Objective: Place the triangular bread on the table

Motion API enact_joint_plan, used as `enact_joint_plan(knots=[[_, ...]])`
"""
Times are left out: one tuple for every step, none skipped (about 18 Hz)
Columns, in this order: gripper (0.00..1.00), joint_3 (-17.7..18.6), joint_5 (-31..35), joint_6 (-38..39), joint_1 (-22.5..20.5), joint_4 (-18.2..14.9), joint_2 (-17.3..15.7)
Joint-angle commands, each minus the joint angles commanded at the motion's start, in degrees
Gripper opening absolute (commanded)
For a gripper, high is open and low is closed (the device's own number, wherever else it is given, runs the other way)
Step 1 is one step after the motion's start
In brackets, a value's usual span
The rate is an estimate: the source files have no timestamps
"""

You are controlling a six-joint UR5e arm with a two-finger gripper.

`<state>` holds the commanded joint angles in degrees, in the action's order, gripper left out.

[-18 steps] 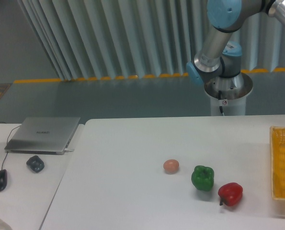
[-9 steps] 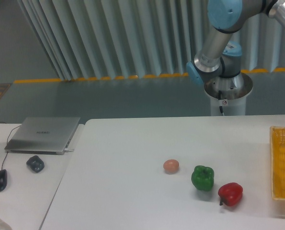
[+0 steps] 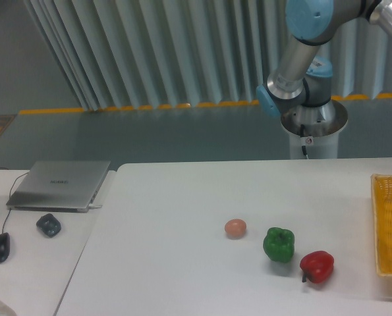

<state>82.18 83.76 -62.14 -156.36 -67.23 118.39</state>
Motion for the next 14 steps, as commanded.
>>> enact_joint_plan(knots=[[0.17,0.1,-0.3,0.2,0.2,-0.1,0.1],[0.14,0.3,-0.3,0.3,0.3,-0.1,0.0],[0.06,0.3,-0.3,0.7,0.3,-0.2,0.0],[0.05,0.7,-0.3,0.6,0.4,-0.2,-0.2],[0.03,0.6,-0.3,0.7,0.4,-0.2,-0.4],[0.02,0.6,-0.4,0.7,0.4,-0.2,-0.4],[0.0,0.6,-0.3,1.1,0.4,-0.3,-0.4],[0.0,0.8,-0.3,1.1,0.4,-0.3,-0.4],[0.0,0.8,-0.3,1.1,0.4,-0.3,-0.4],[0.0,0.7,-0.4,1.1,0.2,-0.6,-0.5],[0.0,0.4,-0.4,1.1,0.1,-1.1,-0.5],[0.0,-0.3,-0.7,1.2,0.1,-1.3,-0.5],[0.0,-1.0,-1.0,1.2,0.1,-2.4,-0.8],[0.0,-1.8,-1.1,1.1,0.0,-3.9,-0.9]])
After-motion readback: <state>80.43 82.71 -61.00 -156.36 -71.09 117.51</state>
